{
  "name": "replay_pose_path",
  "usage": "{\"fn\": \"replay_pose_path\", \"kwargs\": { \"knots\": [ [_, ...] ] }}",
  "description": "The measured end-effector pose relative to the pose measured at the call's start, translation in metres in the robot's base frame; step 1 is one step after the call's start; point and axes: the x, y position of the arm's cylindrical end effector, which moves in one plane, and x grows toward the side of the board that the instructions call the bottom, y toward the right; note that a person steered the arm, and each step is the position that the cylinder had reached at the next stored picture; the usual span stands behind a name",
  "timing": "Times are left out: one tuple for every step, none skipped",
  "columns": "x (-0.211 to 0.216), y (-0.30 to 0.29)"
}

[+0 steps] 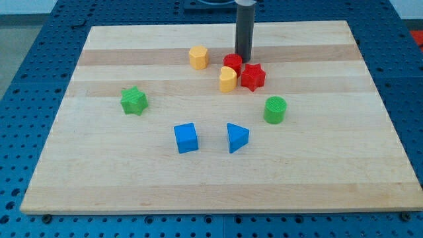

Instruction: Push the yellow hexagon towards the green star

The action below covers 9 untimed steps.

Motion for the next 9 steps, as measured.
{"fn": "replay_pose_path", "kwargs": {
  "knots": [
    [0.004, 0.000],
    [-0.027, -0.004],
    [-0.052, -0.024],
    [-0.052, -0.058],
    [-0.028, -0.075],
    [0.004, -0.080],
    [0.009, -0.095],
    [-0.003, -0.118],
    [-0.003, -0.149]
  ]
}}
